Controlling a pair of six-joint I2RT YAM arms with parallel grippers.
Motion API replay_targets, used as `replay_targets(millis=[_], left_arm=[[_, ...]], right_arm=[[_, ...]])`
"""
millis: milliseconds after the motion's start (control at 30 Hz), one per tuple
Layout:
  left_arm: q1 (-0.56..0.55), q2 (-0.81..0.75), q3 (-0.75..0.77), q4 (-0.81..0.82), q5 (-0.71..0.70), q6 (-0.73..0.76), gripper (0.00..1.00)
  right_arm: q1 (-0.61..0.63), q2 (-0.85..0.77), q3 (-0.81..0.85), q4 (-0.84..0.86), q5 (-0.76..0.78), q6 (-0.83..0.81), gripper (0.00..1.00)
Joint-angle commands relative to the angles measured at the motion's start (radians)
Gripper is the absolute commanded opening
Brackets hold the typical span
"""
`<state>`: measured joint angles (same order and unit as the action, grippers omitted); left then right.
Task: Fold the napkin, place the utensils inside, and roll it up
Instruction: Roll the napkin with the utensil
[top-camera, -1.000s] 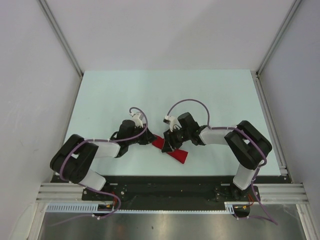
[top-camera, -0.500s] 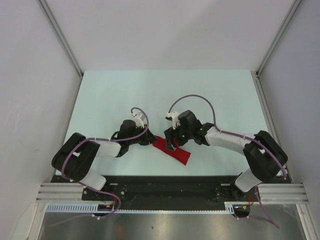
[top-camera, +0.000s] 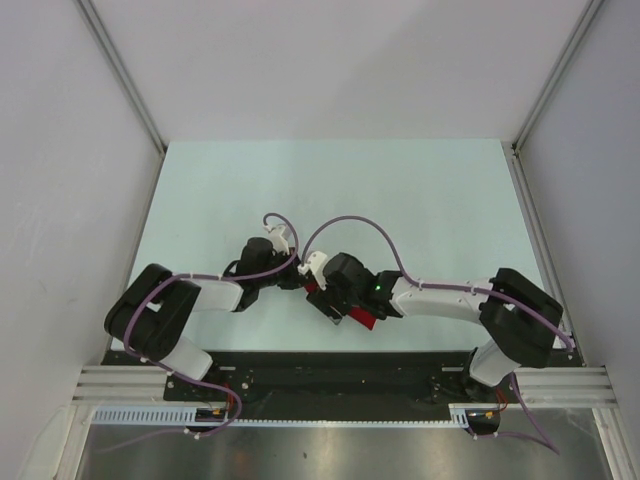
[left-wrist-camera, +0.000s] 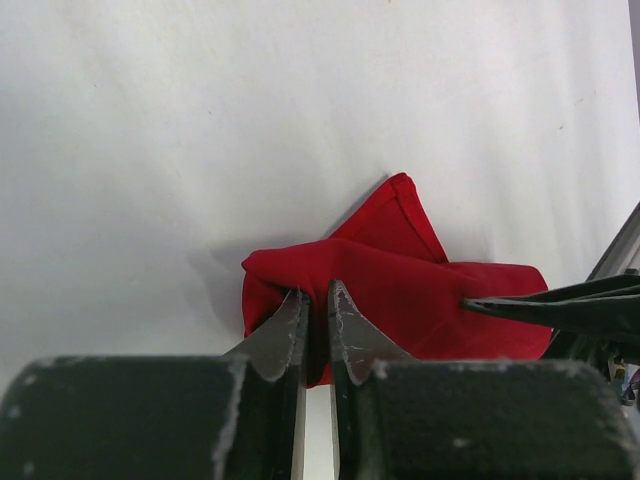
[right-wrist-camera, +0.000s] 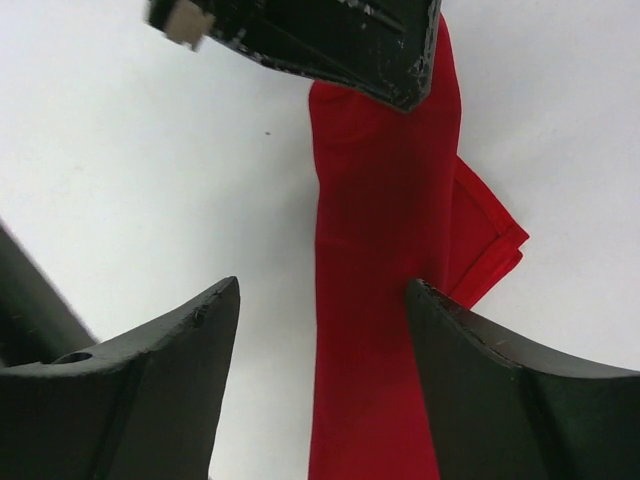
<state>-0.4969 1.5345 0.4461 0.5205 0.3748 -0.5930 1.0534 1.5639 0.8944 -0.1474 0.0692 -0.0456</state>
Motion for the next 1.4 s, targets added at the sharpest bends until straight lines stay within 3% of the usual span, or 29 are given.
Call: replay_targets(millis=[0, 400, 500, 700, 800, 900, 1000, 1200, 1367], left_arm=[[-0.002, 0.009, 0.028, -0.010, 0.027, 0.025, 0.08], [-0.006, 0.003, 0.049, -0.033, 0.027, 0.033, 0.11], [-0.006, -0.007, 0.057, -0.040, 0.027, 0.036, 0.20], [-0.005, -0.053, 0.092, -0.102, -0.022, 0.048, 0.49], [0.006, -0.088, 0.118, -0.152, -0.063, 0.058, 0.54], [0.026, -0.132, 0.112, -0.194, -0.097, 0.061, 0.57], [0.047, -0.178, 0.094, -0.211, -0.119, 0.062, 0.61], [0.075, -0.269, 0.017, -0.189, -0.123, 0.062, 0.65], [0.073, -0.313, -0.041, -0.129, -0.080, 0.065, 0.66]], right_arm=[[0.007, 0.050, 0.040, 0.038, 0.072, -0.060, 0.71], [-0.058, 0.140, 0.023, 0.071, 0.038, -0.065, 0.69], [-0.084, 0.153, 0.012, 0.074, 0.000, -0.054, 0.67], [-0.116, 0.179, -0.003, 0.065, -0.039, -0.024, 0.65], [-0.138, 0.189, -0.006, 0.057, -0.055, 0.004, 0.61], [-0.177, 0.188, -0.015, 0.054, -0.146, 0.036, 0.46], [-0.222, 0.183, -0.029, 0.058, -0.254, 0.065, 0.38], [-0.296, 0.197, -0.029, 0.063, -0.537, 0.131, 0.34], [-0.317, 0.208, -0.031, 0.091, -0.672, 0.199, 0.33]])
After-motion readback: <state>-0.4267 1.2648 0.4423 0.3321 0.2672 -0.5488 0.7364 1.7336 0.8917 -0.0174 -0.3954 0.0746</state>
